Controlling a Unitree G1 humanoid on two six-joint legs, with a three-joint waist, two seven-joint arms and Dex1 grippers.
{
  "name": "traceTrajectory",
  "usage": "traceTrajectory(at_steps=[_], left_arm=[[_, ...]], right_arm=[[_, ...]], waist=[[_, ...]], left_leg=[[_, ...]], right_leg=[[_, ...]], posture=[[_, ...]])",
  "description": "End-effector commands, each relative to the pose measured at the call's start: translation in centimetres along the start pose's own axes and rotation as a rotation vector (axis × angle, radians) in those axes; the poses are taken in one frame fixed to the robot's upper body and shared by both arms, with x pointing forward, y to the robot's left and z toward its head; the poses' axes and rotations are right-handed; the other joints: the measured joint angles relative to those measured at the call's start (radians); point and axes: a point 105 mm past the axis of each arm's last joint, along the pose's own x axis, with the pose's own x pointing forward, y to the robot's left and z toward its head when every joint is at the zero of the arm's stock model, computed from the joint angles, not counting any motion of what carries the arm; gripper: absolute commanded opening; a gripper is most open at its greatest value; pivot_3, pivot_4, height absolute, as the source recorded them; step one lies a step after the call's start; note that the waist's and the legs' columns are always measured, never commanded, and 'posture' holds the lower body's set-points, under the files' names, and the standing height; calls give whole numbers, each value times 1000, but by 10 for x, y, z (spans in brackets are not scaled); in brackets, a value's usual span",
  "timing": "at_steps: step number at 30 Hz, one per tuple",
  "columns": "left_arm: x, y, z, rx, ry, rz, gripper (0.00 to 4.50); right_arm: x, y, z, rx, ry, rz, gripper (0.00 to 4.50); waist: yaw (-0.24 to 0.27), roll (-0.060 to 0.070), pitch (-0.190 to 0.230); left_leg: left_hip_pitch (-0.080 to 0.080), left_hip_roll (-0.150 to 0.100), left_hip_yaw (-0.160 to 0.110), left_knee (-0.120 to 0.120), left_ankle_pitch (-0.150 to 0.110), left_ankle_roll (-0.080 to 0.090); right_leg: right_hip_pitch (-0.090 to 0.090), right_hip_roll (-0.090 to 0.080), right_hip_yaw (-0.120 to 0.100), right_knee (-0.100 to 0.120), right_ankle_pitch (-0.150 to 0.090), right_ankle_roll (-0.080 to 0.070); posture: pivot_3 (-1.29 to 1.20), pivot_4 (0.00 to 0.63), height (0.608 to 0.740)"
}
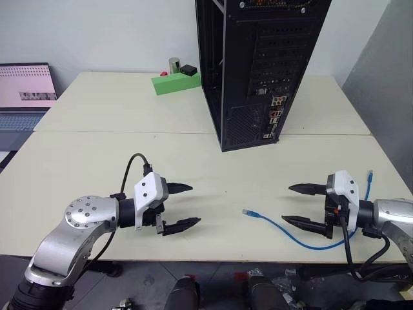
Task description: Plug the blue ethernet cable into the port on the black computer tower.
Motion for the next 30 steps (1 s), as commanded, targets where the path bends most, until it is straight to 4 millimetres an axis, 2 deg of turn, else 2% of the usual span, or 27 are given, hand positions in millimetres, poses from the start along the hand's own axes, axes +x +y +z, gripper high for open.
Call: traceTrajectory(at_steps=[1,8,14,18,21,28,30], left_arm=[[-4,-4,13,48,-29,-18,4500],[-1,-6,14,65,-29,-32,4500],[10,-4,19,73,-50,-46,4500],[25,-2,20,101,-64,-57,4500],[34,-3,11,152,-17,-78,4500],[41,-15,7,172,-13,-186,4500],[42,-15,7,176,-12,-182,4500]], right_arm=[[-4,-2,4,-34,-16,-23,4468],[-5,1,3,-49,-6,-21,4468],[3,10,6,-56,-12,-7,4468],[17,9,-4,-18,18,-36,4468],[29,9,-13,-5,39,-52,4468],[55,12,-20,-6,38,-24,4468],[61,12,-27,-10,47,-18,4468]], waist=[[0,0,0],[0,0,0],[0,0,0],[0,-1,0],[-1,0,0],[0,-1,0],[-1,-1,0]], left_leg=[[0,0,0,0,0,0],[0,0,0,0,0,0],[0,0,0,0,0,0],[0,0,0,0,0,0],[0,0,0,0,0,0],[0,0,0,0,0,0],[0,0,0,0,0,0]], right_leg=[[0,0,0,0,0,0],[0,0,0,0,0,0],[0,0,0,0,0,0],[0,0,0,0,0,0],[0,0,0,0,0,0],[0,0,0,0,0,0],[0,0,0,0,0,0]], posture=[[0,150,740],[0,150,740],[0,150,740],[0,150,740],[0,150,740],[0,150,740],[0,150,740]])
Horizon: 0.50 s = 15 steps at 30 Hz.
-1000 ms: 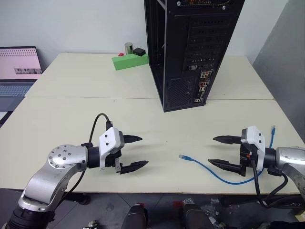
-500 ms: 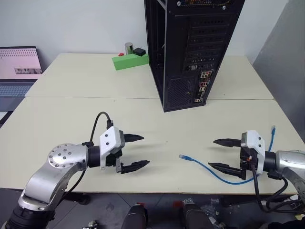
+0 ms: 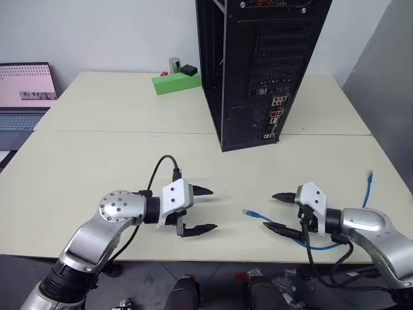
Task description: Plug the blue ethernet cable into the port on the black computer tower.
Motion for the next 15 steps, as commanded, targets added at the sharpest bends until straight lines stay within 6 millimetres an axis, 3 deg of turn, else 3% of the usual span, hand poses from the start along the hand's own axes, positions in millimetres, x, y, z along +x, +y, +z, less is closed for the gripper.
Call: traceTrajectory(at_steps=[1,8,11,15], left_arm=[[1,0,6,33,-19,-10,4500],[2,-7,7,31,-24,-25,4500],[1,-4,6,38,-20,-6,4500],[3,-4,7,36,-22,-6,4500]], right_arm=[[11,1,-8,-38,11,14,4468],[21,5,-25,-102,69,42,4468],[22,9,-27,-119,78,63,3959],[21,8,-30,-116,90,68,2933]], waist=[[0,0,0],[0,0,0],[0,0,0],[0,0,0]], left_leg=[[0,0,0,0,0,0],[0,0,0,0,0,0],[0,0,0,0,0,0],[0,0,0,0,0,0]], right_leg=[[0,0,0,0,0,0],[0,0,0,0,0,0],[0,0,0,0,0,0],[0,0,0,0,0,0]], posture=[[0,150,740],[0,150,740],[0,150,740],[0,150,740]])
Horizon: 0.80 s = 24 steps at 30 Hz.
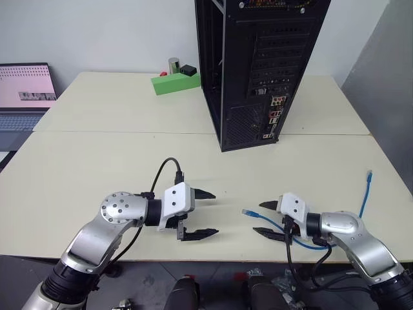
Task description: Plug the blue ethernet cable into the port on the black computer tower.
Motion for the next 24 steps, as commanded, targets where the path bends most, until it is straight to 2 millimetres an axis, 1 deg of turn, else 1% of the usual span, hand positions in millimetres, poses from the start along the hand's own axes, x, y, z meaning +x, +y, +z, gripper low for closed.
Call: traceTrajectory(at_steps=[1,3,7,12,14,18,20,24], left_arm=[[3,-1,9,46,-21,-3,4500],[4,-2,8,53,-19,-9,4500],[7,0,10,51,-38,-10,4500],[9,-3,4,57,-11,-40,4500],[12,-5,1,34,-16,-55,4500],[20,3,-9,42,8,-68,4500],[25,11,-10,40,9,-51,4500],[32,21,-8,26,-1,-37,4500]], right_arm=[[-1,0,-5,-2,29,5,2763],[-1,-3,-7,4,41,1,2353],[-4,-5,-14,21,78,7,1361],[-1,-9,-9,9,65,3,91],[2,-11,-2,-18,48,0,15],[11,-7,21,-66,-12,45,1],[14,-5,34,-85,-36,62,1],[17,-1,48,-109,-50,101,1]], waist=[[0,0,0],[0,0,0],[1,0,0],[1,0,0],[1,0,0],[0,0,0],[1,0,0],[1,0,0]], left_leg=[[0,0,0,0,0,0],[0,0,0,0,0,0],[0,0,0,0,0,0],[0,0,0,0,0,0],[0,0,0,0,0,0],[1,0,0,0,0,0],[0,0,-1,0,0,0],[-1,0,-1,1,0,0]], right_leg=[[0,0,0,0,0,0],[0,0,0,0,0,0],[0,0,0,0,0,0],[1,0,0,0,0,0],[1,0,0,0,0,0],[0,0,0,0,0,0],[0,0,0,1,0,0],[0,0,-1,0,0,0]], posture=[[0,150,740],[0,150,740],[0,150,740],[0,150,740],[0,150,740],[0,150,740],[0,150,740],[0,150,740]])
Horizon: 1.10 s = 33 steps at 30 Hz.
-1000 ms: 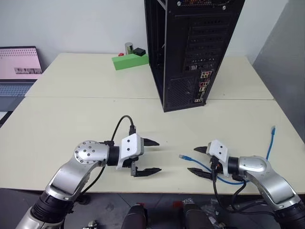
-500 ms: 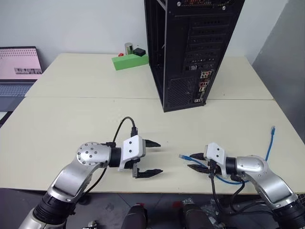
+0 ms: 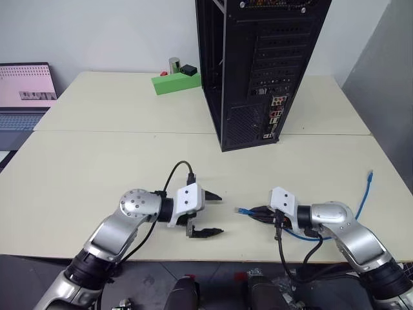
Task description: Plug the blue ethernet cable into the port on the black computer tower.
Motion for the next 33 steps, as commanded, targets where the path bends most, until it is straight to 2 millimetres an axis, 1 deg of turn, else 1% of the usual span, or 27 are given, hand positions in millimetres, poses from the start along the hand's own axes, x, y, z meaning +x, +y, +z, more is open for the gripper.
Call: traceTrajectory(at_steps=[1,6,8,9,13,18,19,20,21,23,25,26,33], left_arm=[[5,7,6,24,-13,-3,4500],[10,6,9,35,-33,-41,4500],[11,6,10,29,-42,-52,4124],[11,6,10,22,-48,-58,4053],[10,7,14,7,-66,-65,3049],[9,8,12,19,-54,-67,1935],[9,8,11,19,-52,-67,1714],[10,8,11,20,-52,-67,1587],[10,8,11,21,-50,-66,1306],[10,8,10,25,-46,-65,919],[10,8,8,31,-40,-60,431],[10,9,8,33,-37,-57,278],[10,11,6,50,-37,-40,277]], right_arm=[[2,5,24,-58,-46,45,1],[2,4,32,-69,-50,56,1],[2,4,33,-74,-52,59,0],[2,4,33,-74,-53,59,0],[4,5,35,-79,-59,62,0],[5,5,37,-86,-65,65,0],[5,5,37,-87,-65,66,0],[5,6,37,-88,-66,66,0],[5,5,38,-89,-66,66,0],[5,5,38,-91,-68,66,0],[5,5,40,-94,-70,65,0],[5,5,40,-96,-72,65,0],[4,5,41,-83,-63,78,0]], waist=[[0,0,0],[0,0,0],[0,0,0],[0,0,0],[-1,0,0],[-1,0,0],[-1,0,0],[-1,0,0],[-1,0,0],[-1,0,0],[-1,0,0],[-1,0,0],[0,0,0]], left_leg=[[0,0,0,0,0,0],[0,0,0,0,0,0],[0,0,-1,0,0,0],[0,0,-1,0,0,0],[0,0,-1,0,0,0],[0,0,-1,0,0,0],[0,0,-1,0,0,0],[0,0,-1,0,0,0],[0,0,-1,0,0,0],[0,0,-1,0,0,0],[0,0,-1,0,0,0],[0,0,-1,0,0,0],[0,0,-1,0,0,0]], right_leg=[[0,0,0,0,0,0],[0,0,0,0,0,0],[0,0,-1,0,0,0],[0,0,0,0,0,0],[0,0,0,0,0,0],[0,0,0,0,0,0],[0,0,0,0,0,0],[0,0,0,0,0,0],[0,0,0,0,0,0],[0,0,0,0,0,0],[0,0,0,0,0,0],[0,0,-1,0,0,0],[0,0,0,0,0,0]], posture=[[0,150,740],[0,150,740],[0,150,740],[0,150,740],[0,150,740],[0,150,740],[0,150,740],[0,150,740],[0,150,740],[0,150,740],[0,150,740],[0,150,740],[0,150,740]])
